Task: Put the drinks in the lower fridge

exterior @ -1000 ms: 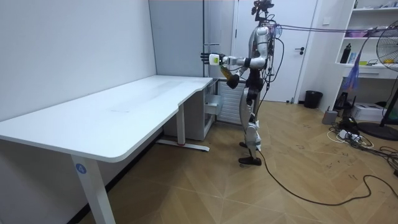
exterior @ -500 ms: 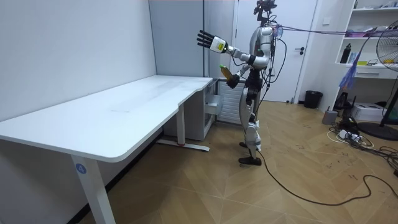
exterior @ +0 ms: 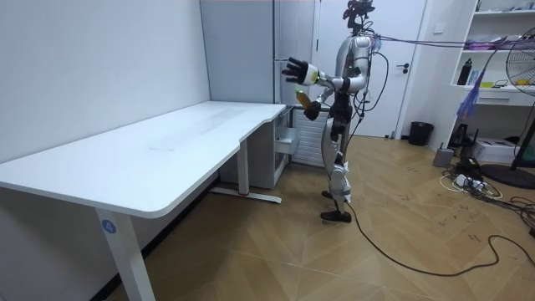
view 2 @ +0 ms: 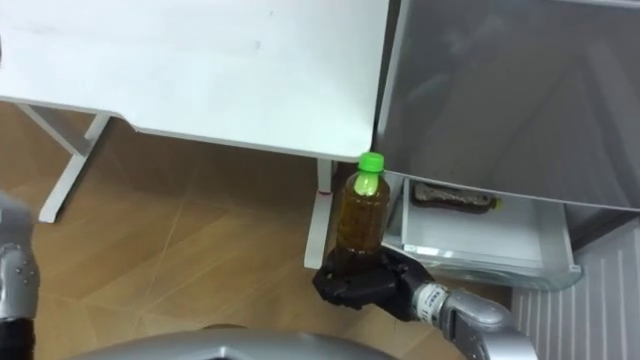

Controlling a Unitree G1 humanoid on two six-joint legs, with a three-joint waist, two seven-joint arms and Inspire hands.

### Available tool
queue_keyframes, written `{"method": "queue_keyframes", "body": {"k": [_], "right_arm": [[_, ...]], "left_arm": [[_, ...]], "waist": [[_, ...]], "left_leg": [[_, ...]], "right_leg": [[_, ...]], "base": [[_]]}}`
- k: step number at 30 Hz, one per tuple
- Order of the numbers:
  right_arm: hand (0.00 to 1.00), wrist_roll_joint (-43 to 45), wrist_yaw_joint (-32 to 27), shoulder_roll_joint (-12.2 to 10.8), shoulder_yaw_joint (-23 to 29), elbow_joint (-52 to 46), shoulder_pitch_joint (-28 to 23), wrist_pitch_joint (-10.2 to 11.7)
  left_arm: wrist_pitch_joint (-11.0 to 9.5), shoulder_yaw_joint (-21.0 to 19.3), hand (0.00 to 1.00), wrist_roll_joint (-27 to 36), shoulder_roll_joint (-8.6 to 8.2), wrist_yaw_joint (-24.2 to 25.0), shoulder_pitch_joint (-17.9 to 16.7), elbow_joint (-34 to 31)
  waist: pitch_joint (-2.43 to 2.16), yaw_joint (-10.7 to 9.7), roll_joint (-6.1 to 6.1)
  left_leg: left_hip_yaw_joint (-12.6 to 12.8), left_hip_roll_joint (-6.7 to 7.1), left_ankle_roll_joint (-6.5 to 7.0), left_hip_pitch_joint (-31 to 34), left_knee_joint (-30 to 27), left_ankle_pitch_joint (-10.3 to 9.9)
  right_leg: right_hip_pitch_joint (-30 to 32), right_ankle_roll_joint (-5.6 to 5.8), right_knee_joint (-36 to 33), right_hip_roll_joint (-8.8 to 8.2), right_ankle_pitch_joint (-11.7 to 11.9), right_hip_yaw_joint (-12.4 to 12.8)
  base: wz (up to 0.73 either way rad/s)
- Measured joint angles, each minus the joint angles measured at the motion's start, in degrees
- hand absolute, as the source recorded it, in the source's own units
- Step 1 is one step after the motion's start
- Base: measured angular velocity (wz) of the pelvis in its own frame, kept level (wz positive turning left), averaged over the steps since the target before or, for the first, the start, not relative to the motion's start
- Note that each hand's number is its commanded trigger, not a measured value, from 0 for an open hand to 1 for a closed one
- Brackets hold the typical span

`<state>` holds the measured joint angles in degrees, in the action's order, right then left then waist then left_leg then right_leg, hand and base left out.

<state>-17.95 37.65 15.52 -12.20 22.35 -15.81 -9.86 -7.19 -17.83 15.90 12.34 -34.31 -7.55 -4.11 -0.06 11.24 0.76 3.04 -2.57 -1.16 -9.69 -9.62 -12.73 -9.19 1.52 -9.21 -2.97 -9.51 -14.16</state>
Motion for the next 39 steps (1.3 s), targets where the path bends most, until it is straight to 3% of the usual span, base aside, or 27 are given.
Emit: {"method": "queue_keyframes", "body": {"k": [2,6,13,17,21,23,27,32,39], "right_arm": [[1.00,0.0,-0.2,-0.1,0.0,0.0,-0.4,-0.1],[1.00,-0.2,-0.4,0.0,0.0,0.0,-0.3,-0.1],[1.00,-0.5,-2.0,-0.6,-0.5,2.1,0.8,-0.6],[1.00,-1.9,-2.2,-0.3,-1.5,2.6,2.0,-1.7],[1.00,-2.8,-2.6,-0.4,-2.2,5.7,3.9,-1.8],[1.00,-2.8,-3.3,-0.3,-2.2,5.9,4.0,-2.8],[1.00,-2.8,-3.5,-0.3,-1.7,6.1,4.0,-2.8],[1.00,-4.6,-5.0,-1.0,-1.8,6.7,4.9,-2.7],[1.00,-9.4,-9.4,-2.7,-2.0,12.6,5.3,-2.7]], "left_arm": [[0.3,0.0,0.00,2.7,0.00,-1.0,-1.4,4.3],[0.9,1.0,0.00,7.3,-0.02,-1.1,-3.4,15.5],[4.3,9.4,0.00,8.7,-0.51,0.3,-6.6,33.1],[7.6,14.7,0.00,8.8,-0.18,5.9,-6.6,39.9],[9.6,17.1,0.00,8.7,-0.26,12.4,-6.4,47.6],[11.9,18.0,0.00,6.8,-0.27,17.0,-6.8,51.2],[13.5,18.7,0.00,-0.1,-0.32,22.5,-7.1,55.7],[14.7,24.9,0.00,-8.0,-0.29,28.1,-6.6,56.7],[15.2,25.9,0.00,-14.6,0.02,30.3,-5.0,56.9]], "waist": [[-0.19,0.1,-0.27],[-0.07,-0.1,-0.33],[0.16,0.0,-0.88],[0.43,-0.9,-1.25],[0.44,-1.8,-1.21],[0.51,-2.7,-1.28],[0.59,-4.1,-1.16],[0.54,-6.5,-1.00],[0.20,-9.4,-1.35]], "left_leg": [[0.0,0.04,0.00,-0.2,0.2,0.0],[0.1,0.04,0.00,-1.3,0.8,0.0],[0.0,0.00,0.01,-0.8,1.1,0.0],[-0.3,0.12,0.00,0.4,0.8,0.0],[0.4,0.07,0.01,-0.1,1.0,0.0],[1.0,0.03,0.02,-0.4,1.3,0.0],[1.3,-0.02,0.01,-0.5,1.6,-0.1],[1.5,-0.04,0.01,1.3,1.1,0.0],[1.6,-0.01,0.02,2.0,1.0,0.0]], "right_leg": [[-0.5,0.00,0.5,0.02,0.0,0.0],[-0.8,0.07,0.6,0.10,0.0,0.3],[-0.3,0.07,0.6,0.10,0.0,0.0],[0.1,0.07,0.5,0.06,0.0,-0.2],[0.1,0.08,0.6,0.09,0.0,0.3],[0.1,0.08,0.5,0.16,0.0,1.0],[0.3,0.08,0.6,0.22,0.0,1.0],[2.5,0.06,-0.4,0.15,0.0,1.3],[3.2,0.06,-0.6,0.14,0.0,1.5]], "base": [[0.00],[-0.03],[0.00],[0.07],[-0.09],[-0.10],[-0.03],[-0.03],[0.00]]}}
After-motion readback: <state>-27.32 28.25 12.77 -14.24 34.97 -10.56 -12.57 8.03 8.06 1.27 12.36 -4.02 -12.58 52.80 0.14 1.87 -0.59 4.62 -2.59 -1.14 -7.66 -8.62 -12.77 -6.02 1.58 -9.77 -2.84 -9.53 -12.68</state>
